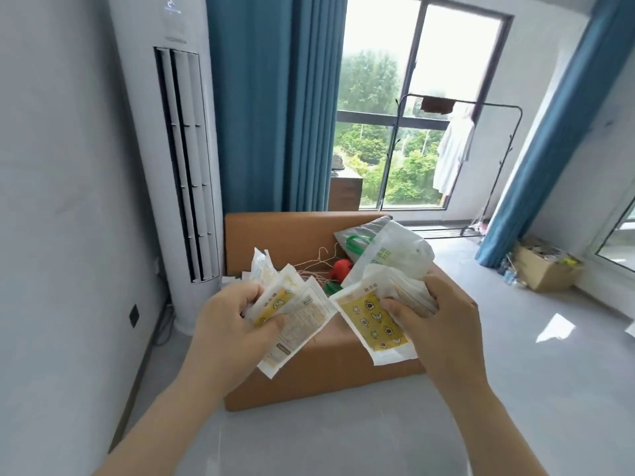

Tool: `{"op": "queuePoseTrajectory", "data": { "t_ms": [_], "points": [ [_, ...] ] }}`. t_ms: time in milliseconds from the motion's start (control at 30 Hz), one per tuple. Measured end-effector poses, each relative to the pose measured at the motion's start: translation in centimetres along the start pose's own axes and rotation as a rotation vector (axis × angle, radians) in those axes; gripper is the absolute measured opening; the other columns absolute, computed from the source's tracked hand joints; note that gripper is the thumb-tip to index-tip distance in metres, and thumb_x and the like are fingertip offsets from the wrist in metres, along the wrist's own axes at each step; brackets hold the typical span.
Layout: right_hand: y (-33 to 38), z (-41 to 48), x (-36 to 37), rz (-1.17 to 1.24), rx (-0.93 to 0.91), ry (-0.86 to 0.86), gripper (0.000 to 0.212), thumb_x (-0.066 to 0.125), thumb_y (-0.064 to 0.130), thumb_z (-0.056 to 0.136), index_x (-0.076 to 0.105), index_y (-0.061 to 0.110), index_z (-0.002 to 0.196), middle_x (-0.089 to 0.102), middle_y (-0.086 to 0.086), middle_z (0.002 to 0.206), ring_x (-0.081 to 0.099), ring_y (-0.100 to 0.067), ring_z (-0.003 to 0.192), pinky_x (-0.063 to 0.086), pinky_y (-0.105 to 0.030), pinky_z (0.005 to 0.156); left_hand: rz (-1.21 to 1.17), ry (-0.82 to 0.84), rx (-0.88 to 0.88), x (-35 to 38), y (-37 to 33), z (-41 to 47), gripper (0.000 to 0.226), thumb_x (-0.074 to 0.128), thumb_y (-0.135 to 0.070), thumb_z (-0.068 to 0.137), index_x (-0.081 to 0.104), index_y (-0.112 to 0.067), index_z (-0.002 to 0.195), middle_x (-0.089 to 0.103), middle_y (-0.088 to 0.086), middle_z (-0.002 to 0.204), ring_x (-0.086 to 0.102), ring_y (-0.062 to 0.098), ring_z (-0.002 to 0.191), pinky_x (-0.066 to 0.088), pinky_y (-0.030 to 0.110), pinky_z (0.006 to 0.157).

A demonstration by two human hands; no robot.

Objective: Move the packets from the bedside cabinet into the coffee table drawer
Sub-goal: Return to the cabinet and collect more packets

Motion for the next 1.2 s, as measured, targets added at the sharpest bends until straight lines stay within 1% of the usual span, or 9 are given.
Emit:
{"op": "queuePoseTrajectory", "data": {
  "t_ms": [67,133,200,267,533,600,800,1033,1200],
  "points": [
    [-3.0,2.2,-1.5,0.012,0.051,-0.024,0.030,0.081,0.042,0.071,0.061,0.022,0.081,0.067,0.012,0.079,0.065,-0.011,0.075,0.055,-0.032,0.063,-0.025,0.033,0.046,3.6,-1.3,2.1,0.020,0.076,-0.008,0.072,0.062,-0.019,0.064,0.064,-0.012,0.070,0.060,0.002,0.066,0.048,0.020,0.046],
    [-5.8,4.3,-3.2,0.014,0.075,-0.057,0.030,0.080,0.045,0.070,0.061,0.025,0.079,0.067,0.009,0.078,0.065,-0.014,0.076,0.053,-0.029,0.060,-0.058,0.062,0.085,7.3,-2.9,4.2,0.025,0.077,-0.006,0.072,0.061,-0.024,0.063,0.063,-0.009,0.067,0.060,-0.002,0.066,0.046,0.015,0.046],
    [-8.2,6.4,-5.0,-0.026,0.069,-0.104,0.034,0.076,0.057,0.068,0.055,0.030,0.072,0.064,0.009,0.072,0.064,-0.017,0.075,0.052,-0.034,0.062,-0.064,0.083,0.110,10.8,-4.5,6.2,0.028,0.077,-0.007,0.071,0.060,-0.027,0.064,0.061,-0.009,0.069,0.058,-0.004,0.066,0.043,0.013,0.047],
    [-10.6,8.5,-6.8,-0.046,0.095,-0.134,0.035,0.075,0.056,0.069,0.054,0.028,0.072,0.064,0.010,0.070,0.063,-0.015,0.073,0.055,-0.042,0.064,-0.065,0.105,0.132,14.2,-6.0,8.0,0.025,0.077,-0.010,0.071,0.061,-0.028,0.066,0.062,-0.011,0.072,0.057,-0.003,0.069,0.042,0.015,0.049],
    [-17.9,15.0,-11.5,-0.101,0.194,-0.219,0.032,0.078,0.043,0.071,0.053,0.022,0.070,0.059,0.007,0.065,0.058,-0.010,0.065,0.049,-0.033,0.056,-0.114,0.179,0.207,25.3,-9.5,15.2,0.021,0.076,-0.011,0.070,0.059,-0.021,0.063,0.059,-0.006,0.068,0.055,0.013,0.064,0.049,0.034,0.054],
    [-19.7,16.7,-12.2,-0.127,0.205,-0.251,0.033,0.078,0.043,0.072,0.052,0.023,0.069,0.058,0.007,0.064,0.056,-0.008,0.067,0.045,-0.029,0.054,-0.117,0.202,0.235,27.9,-9.9,17.3,0.019,0.076,-0.009,0.069,0.060,-0.018,0.064,0.059,-0.003,0.068,0.054,0.013,0.064,0.048,0.032,0.054],
    [-25.0,22.0,-12.0,-0.181,0.289,-0.329,0.031,0.078,0.043,0.071,0.055,0.023,0.074,0.061,0.004,0.069,0.059,-0.016,0.068,0.053,-0.044,0.063,-0.187,0.294,0.279,35.6,-9.9,24.2,0.017,0.075,-0.005,0.069,0.062,-0.016,0.066,0.061,-0.001,0.069,0.055,0.012,0.065,0.044,0.021,0.051],
    [-29.9,27.8,-10.9,-0.257,0.354,-0.433,0.039,0.080,0.035,0.071,0.044,0.024,0.063,0.053,0.004,0.059,0.050,-0.015,0.058,0.045,-0.037,0.053,-0.227,0.409,0.325,44.5,-10.0,32.9,0.018,0.067,-0.030,0.060,0.058,-0.015,0.063,0.058,0.002,0.062,0.053,0.021,0.062,0.047,0.042,0.058],
    [-34.7,29.2,-12.0,-0.340,0.428,-0.503,0.041,0.081,0.032,0.072,0.042,0.021,0.062,0.046,0.006,0.053,0.042,-0.010,0.053,0.035,-0.028,0.049,-0.240,0.520,0.292,52.0,-9.6,35.8,0.024,0.068,-0.031,0.061,0.062,-0.010,0.072,0.063,0.007,0.070,0.059,0.028,0.068,0.052,0.048,0.062]
  ]
}}
Point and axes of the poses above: each hand's wrist, its own z-axis towards the middle knuckle, its own x-axis out of the palm, y = z × x, the point moved 6 cm from there along z, towards the middle knuckle
